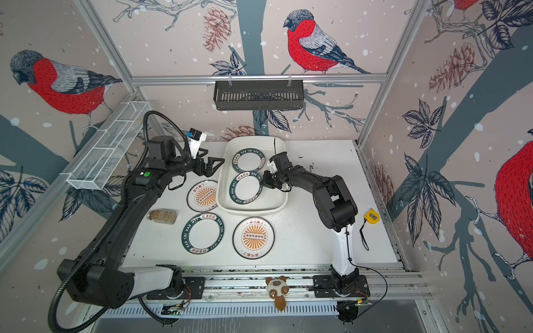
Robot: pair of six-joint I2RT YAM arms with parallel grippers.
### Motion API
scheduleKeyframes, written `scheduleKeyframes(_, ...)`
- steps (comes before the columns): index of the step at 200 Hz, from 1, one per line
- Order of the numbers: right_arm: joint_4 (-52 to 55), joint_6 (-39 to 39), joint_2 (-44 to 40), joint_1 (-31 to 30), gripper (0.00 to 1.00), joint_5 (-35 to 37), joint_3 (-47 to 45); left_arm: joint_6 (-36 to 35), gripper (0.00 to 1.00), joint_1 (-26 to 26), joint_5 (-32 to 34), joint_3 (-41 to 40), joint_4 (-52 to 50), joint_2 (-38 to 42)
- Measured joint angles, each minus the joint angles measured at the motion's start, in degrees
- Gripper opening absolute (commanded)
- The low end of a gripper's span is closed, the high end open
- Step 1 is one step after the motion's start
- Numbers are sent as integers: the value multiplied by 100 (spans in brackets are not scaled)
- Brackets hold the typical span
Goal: Place the plates into the plastic bin on the countertop
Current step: Place the plate in the plastic bin.
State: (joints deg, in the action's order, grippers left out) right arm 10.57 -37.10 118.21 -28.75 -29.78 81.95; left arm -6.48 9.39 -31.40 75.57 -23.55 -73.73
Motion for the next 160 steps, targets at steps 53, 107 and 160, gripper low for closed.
scheduleKeyframes(53, -13, 20, 116, 26, 1, -116, 13, 0, 97, 0, -2, 2, 0, -7)
scheduleKeyframes(107, 9, 90, 243, 24, 2, -229, 149, 0, 97, 0, -2, 2, 0, -7)
scheduleKeyframes(160, 55, 146, 348, 35, 3, -282, 258, -2, 97, 0, -2, 0, 0, -4)
